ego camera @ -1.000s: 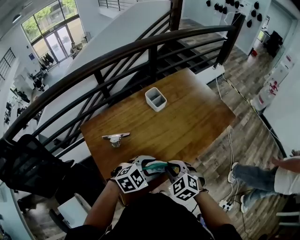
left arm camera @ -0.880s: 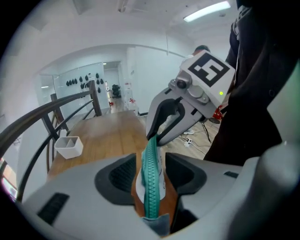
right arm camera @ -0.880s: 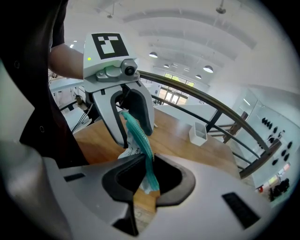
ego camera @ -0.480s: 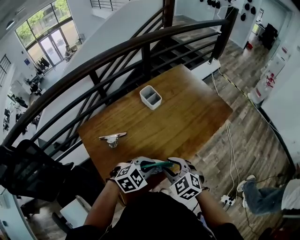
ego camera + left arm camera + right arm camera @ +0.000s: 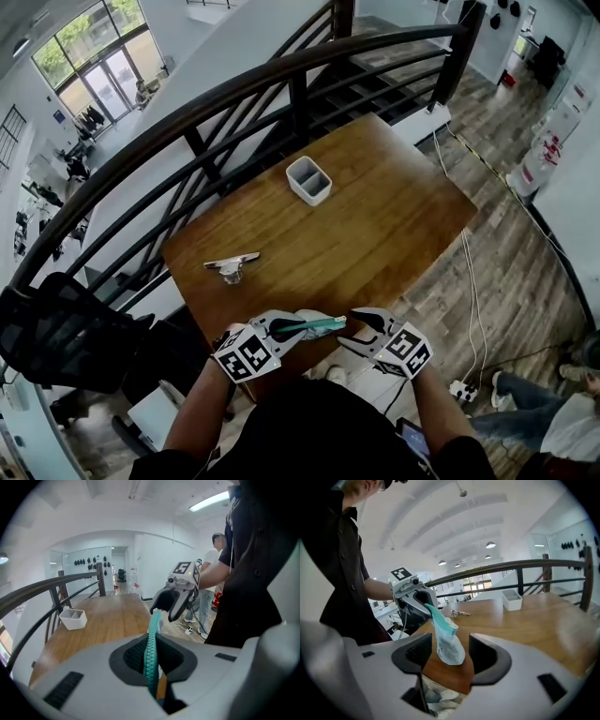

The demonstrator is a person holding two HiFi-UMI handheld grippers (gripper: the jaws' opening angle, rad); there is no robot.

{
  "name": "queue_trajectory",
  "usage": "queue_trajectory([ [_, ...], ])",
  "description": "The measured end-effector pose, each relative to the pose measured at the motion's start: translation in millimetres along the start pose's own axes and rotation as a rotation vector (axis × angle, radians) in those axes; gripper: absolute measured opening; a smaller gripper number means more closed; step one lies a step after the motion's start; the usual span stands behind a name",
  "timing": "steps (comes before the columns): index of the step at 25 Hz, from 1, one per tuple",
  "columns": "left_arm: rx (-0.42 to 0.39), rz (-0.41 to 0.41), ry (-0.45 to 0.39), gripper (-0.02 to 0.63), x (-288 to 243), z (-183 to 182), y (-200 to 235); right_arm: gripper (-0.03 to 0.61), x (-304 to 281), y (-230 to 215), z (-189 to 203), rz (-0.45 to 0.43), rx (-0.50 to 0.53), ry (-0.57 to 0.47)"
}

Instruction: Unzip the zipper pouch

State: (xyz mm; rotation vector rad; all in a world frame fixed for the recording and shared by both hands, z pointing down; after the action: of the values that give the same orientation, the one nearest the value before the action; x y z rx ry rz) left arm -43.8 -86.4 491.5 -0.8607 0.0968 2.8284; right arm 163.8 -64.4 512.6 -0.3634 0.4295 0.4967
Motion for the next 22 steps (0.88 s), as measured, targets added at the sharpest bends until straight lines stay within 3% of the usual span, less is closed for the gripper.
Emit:
queue_trajectory([
  [8, 0.007, 0.000, 0.006, 0.031, 9, 6, -3, 0.240, -40, -1, 2, -0.162, -0.020, 0.023],
  [16, 0.077, -0.056, -0.030, 0.032, 17, 14, 10, 0.057, -46, 0, -9, -0.214, -0.017, -0.004],
  [22, 0.115, -0.083, -0.030, 0.051, 21, 13, 17, 0.037, -31, 4, -26, -0.219, -0.005, -0.049],
])
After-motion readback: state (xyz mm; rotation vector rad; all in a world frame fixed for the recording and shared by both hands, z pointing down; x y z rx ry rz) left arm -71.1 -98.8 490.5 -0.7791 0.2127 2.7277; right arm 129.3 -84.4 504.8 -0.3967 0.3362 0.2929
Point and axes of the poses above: the fingertips, and each gripper's own axes: x backward along the fingers, y to its left, z out of its underside, the point moved 9 cm from there along x, backward along the fingers, and after that the axes turned 2 degrees about -y, right-handed, at the moved point
